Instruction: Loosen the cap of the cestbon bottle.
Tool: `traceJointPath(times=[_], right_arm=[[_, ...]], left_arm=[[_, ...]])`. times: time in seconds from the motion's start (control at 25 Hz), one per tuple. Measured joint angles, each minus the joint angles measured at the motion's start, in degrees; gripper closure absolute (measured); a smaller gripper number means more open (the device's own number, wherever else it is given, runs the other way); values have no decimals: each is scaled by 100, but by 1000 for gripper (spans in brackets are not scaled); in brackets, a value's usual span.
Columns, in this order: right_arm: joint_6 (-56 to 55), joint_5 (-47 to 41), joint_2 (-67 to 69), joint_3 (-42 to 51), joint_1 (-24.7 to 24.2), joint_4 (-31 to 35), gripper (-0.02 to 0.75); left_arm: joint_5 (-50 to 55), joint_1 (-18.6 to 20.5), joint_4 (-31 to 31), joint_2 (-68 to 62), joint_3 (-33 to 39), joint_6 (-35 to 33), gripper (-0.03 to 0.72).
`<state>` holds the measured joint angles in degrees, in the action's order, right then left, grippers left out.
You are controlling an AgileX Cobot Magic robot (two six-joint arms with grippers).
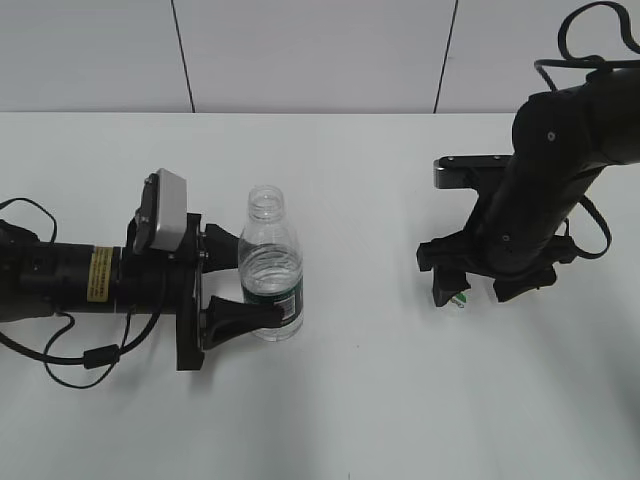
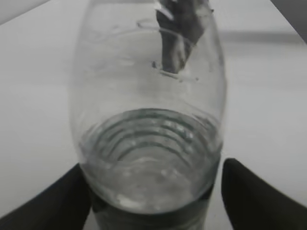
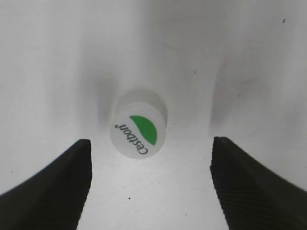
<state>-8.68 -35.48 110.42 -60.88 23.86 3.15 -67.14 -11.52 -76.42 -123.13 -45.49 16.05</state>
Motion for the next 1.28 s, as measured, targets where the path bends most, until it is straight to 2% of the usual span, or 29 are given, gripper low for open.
traceJointPath(times=[0.08, 0.16, 0.52, 0.72, 0.88, 1.12, 1.28], right_arm=[[0, -20, 0, 0, 0, 0, 146], [0, -46, 0, 0, 0, 0, 146], [6, -62, 0, 0, 0, 0, 146], [58, -87, 0, -89, 0, 0, 146], [86, -139, 0, -332, 0, -7, 146], [194, -534, 0, -983, 0, -74, 146], [219, -931, 0, -1561, 0, -213, 146]], left_arm=[[23, 29, -140, 0, 0, 0, 157], [28, 74, -274, 0, 0, 0, 127], [41, 763, -1009, 0, 0, 390, 111], [264, 1114, -1127, 409, 0, 813, 111], [916, 1254, -1134, 1046, 0, 1307, 111], [2170, 1261, -1139, 1985, 5, 1901, 112], [3240, 1261, -1122, 2516, 5, 3127, 132]])
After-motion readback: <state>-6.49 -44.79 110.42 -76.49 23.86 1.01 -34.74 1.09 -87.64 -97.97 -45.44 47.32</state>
